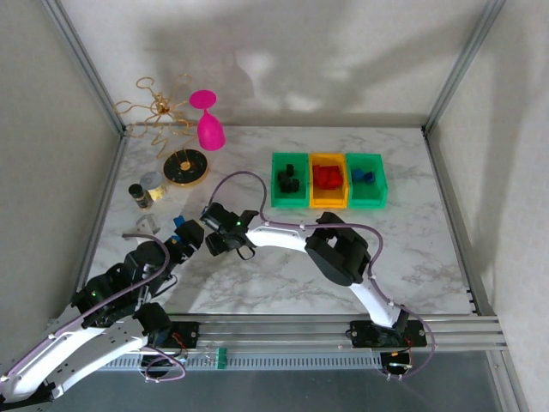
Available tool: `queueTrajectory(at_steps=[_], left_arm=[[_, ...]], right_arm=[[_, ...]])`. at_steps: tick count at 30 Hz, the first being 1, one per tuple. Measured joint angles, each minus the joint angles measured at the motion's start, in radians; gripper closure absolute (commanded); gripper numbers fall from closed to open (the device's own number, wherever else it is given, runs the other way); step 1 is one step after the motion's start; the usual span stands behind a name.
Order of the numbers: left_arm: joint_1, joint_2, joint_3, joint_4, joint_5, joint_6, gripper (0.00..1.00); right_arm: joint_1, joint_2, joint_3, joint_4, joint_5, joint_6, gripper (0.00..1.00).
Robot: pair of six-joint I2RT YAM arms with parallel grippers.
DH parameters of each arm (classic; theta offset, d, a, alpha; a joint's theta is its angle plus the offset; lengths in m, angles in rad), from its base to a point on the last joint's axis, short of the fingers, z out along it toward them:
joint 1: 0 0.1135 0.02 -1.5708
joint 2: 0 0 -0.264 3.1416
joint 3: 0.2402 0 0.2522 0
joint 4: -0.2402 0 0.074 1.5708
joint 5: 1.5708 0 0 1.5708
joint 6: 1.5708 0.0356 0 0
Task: Sort the legos into containers by color
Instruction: Pick up the lego from the center of the table, then place the lego in the container.
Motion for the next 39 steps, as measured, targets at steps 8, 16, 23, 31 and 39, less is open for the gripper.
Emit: queueTrajectory(at_steps=[8, 16, 23, 31, 39], left_arm=[[0.0, -0.002, 0.011, -0.005, -0.012, 0.0, 0.0], [0.0, -0.001, 0.017, -0.005, -0.012, 0.0, 0.0], [0.0, 0.026, 0.045, -0.002, -0.011, 0.003, 0.0], [0.0, 0.068, 0.048, 0.014, -0.006, 0.007, 0.0], [0.0, 0.16, 0.059, 0.062, 0.029, 0.008, 0.0]], right_arm=[[0.01, 0.034, 0.061, -0.064, 0.064, -0.022, 0.65], [0.01, 0.023, 0.053, -0.065, 0.073, -0.026, 0.76], [-0.002, -0.149, -0.066, -0.053, 0.048, -0.01, 0.76], [-0.18, -0.479, -0.299, -0.034, 0.043, 0.032, 0.75], [-0.45, -0.664, -0.416, -0.056, 0.058, 0.015, 0.73]])
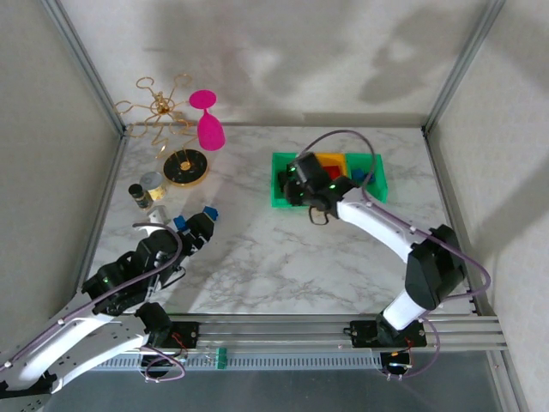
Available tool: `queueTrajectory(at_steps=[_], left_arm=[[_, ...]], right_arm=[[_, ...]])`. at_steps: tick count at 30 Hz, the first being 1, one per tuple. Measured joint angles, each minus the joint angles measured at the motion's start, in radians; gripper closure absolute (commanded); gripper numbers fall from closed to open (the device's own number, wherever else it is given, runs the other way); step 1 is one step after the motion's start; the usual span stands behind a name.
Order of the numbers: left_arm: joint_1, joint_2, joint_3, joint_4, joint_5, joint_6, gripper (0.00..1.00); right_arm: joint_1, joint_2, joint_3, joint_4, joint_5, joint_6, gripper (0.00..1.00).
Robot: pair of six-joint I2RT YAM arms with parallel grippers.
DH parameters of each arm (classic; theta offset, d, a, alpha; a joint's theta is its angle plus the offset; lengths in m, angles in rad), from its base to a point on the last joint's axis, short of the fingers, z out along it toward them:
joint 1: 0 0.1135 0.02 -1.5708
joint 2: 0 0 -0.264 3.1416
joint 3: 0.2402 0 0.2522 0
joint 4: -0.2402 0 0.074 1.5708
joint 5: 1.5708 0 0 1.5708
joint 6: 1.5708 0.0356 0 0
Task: Sort the legos into containers by color
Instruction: Place the lego in the container.
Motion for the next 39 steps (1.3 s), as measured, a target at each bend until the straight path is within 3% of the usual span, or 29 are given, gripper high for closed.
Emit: queueTrajectory(at_steps=[8, 19, 24, 29, 32, 39], left_arm=[[0.0, 0.158, 0.015, 0.122, 0.059, 0.031, 0.0], [0.001, 0.365, 0.075, 0.274, 0.1, 0.079, 0.0], [0.011, 0.432, 0.098, 0.304, 0.116, 0.083, 0.0], [0.018, 0.446, 0.109, 0.321, 0.124, 0.086, 0.0], [0.027, 0.448, 0.109, 0.323, 0.129, 0.087, 0.0], [0.047, 0.442, 0.109, 0.322, 0.138, 0.1, 0.0]], right_arm=[[-0.279, 0.022, 0.018, 0.003, -0.004, -0.073, 0.73], [-0.497, 0.248, 0.16, 0.024, -0.041, -0.116, 0.71], [-0.53, 0.336, 0.201, 0.023, -0.034, -0.121, 0.68], [-0.546, 0.399, 0.259, 0.016, -0.037, -0.137, 0.55], [-0.548, 0.401, 0.277, 0.015, -0.034, -0.14, 0.47], [-0.538, 0.354, 0.269, 0.0, -0.037, -0.142, 0.42]])
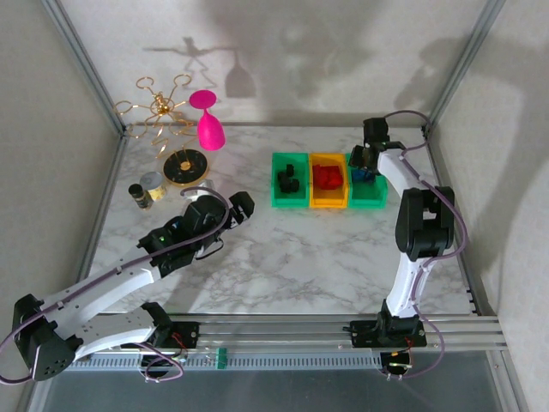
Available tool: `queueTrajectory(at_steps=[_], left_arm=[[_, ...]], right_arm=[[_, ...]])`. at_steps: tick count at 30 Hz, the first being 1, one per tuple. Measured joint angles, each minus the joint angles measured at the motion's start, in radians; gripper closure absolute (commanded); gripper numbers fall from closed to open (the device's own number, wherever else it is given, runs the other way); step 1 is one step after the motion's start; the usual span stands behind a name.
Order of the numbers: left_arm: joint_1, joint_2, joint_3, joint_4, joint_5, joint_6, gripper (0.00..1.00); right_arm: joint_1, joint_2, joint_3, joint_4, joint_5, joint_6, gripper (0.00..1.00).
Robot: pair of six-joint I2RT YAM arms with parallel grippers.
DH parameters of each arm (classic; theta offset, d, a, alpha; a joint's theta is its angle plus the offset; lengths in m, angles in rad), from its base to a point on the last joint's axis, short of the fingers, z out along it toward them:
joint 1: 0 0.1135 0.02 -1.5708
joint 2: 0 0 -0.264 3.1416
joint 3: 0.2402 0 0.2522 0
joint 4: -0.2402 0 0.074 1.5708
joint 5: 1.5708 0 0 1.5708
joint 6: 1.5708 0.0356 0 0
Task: Sort the legos into containers by color
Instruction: Place the lego in the container, then pick up the lego from the middle-left of the table.
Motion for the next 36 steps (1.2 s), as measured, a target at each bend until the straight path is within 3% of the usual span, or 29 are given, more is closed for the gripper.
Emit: queueTrajectory(at_steps=[4, 9, 19, 28, 36], left_arm=[[0.01, -0.043, 0.0, -0.024, 0.0, 0.005, 0.0], [0.019, -0.133, 0.0, -0.09, -0.012, 0.005, 0.0], [0.031, -0.293, -0.023, -0.246, -0.051, -0.007, 0.01], [0.032, -0.387, -0.045, -0.361, -0.08, -0.054, 0.0], [0.032, -0.47, -0.055, -0.406, -0.107, -0.071, 0.0]], right_arm=[[0.054, -0.102, -0.052, 0.0, -0.006, 0.006, 0.41], [0.208, -0.22, -0.128, 0.002, -0.032, 0.025, 0.39], [0.552, -0.249, -0.209, 0.046, -0.08, 0.119, 0.3], [0.758, -0.018, -0.114, 0.202, -0.166, 0.029, 0.26], [0.802, 0.21, 0.046, 0.244, -0.238, -0.139, 0.21]])
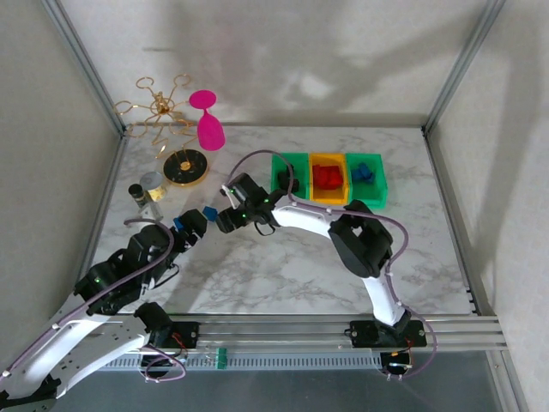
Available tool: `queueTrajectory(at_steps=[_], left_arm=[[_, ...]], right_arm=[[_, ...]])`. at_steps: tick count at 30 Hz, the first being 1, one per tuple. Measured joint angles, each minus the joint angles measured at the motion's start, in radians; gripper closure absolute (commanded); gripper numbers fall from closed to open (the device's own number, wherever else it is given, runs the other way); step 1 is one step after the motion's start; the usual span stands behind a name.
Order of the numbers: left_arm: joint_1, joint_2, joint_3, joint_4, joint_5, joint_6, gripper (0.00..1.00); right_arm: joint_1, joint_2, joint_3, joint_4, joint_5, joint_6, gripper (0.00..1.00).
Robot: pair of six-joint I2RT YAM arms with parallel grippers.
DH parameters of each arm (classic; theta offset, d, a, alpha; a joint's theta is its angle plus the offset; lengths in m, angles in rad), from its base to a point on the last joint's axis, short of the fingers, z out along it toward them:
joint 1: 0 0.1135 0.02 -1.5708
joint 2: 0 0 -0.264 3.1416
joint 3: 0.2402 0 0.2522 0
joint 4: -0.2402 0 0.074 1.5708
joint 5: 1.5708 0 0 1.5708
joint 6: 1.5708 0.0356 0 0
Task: Sort the legos into containers by color
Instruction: Pick up the lego from the middle-left of the table.
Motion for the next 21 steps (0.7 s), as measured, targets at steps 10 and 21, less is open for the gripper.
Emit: queueTrajectory(at_steps=[10, 21], left_arm=[[0.0, -0.014, -0.023, -0.017, -0.019, -0.003, 0.0], [0.0, -0.015, -0.028, -0.017, -0.035, -0.003, 0.0]], right_arm=[[0.01, 0.203, 0.246, -0.017, -0.007, -0.157, 0.17], [0.019, 0.328, 0.401, -0.063, 0.005, -0.241, 0.3]])
